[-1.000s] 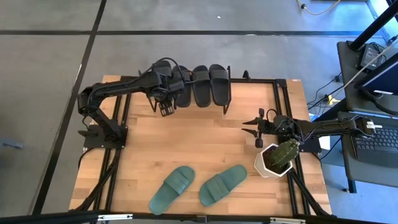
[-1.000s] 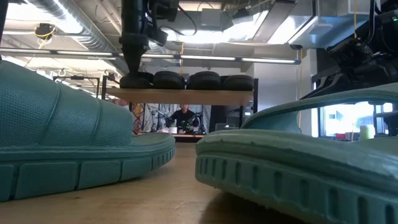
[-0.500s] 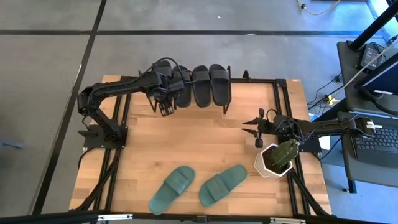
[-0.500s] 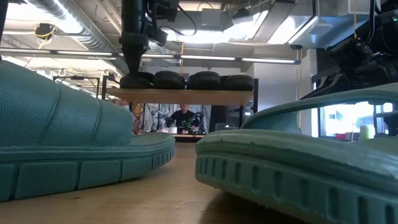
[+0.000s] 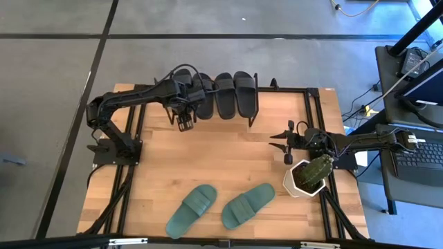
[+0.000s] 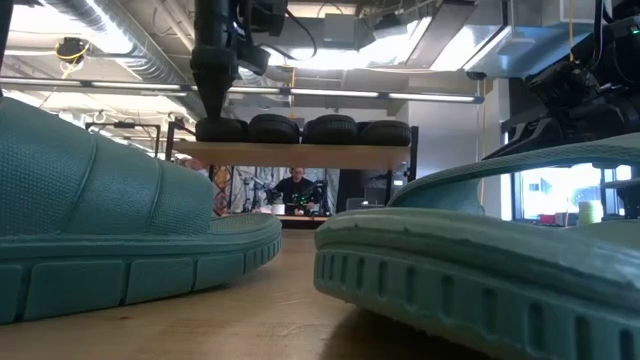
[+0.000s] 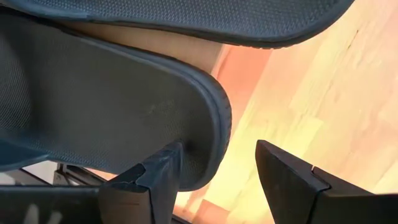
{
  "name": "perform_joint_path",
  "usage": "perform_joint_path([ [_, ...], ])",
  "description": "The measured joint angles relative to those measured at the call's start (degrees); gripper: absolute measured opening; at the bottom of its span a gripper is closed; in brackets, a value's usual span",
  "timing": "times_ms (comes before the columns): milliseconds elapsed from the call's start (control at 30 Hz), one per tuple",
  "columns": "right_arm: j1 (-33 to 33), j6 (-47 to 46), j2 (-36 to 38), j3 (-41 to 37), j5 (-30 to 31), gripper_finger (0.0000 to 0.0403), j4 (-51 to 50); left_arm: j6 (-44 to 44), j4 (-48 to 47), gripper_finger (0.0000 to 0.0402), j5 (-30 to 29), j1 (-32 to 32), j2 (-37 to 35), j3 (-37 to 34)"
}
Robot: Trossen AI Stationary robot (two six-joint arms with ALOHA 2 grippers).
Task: Pick and place slides into the shelf
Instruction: Put the black slide on the shelf
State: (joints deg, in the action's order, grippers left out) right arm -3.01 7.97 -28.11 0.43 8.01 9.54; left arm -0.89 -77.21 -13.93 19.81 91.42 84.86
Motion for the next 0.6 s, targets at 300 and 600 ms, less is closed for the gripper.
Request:
perform_joint_path([
  [300, 0.0, -0.15, 0.01, 0.0, 0.0, 0.0126, 0.0, 2.94, -0.05, 0.0195, -0.31, 0.0, 0.0, 0.0],
  [600, 0.0, -0.07, -0.01, 0.0, 0.0, 0.0126, 0.0, 12.08, -0.33, 0.0195, -1.62, 0.0, -0.02, 0.02],
])
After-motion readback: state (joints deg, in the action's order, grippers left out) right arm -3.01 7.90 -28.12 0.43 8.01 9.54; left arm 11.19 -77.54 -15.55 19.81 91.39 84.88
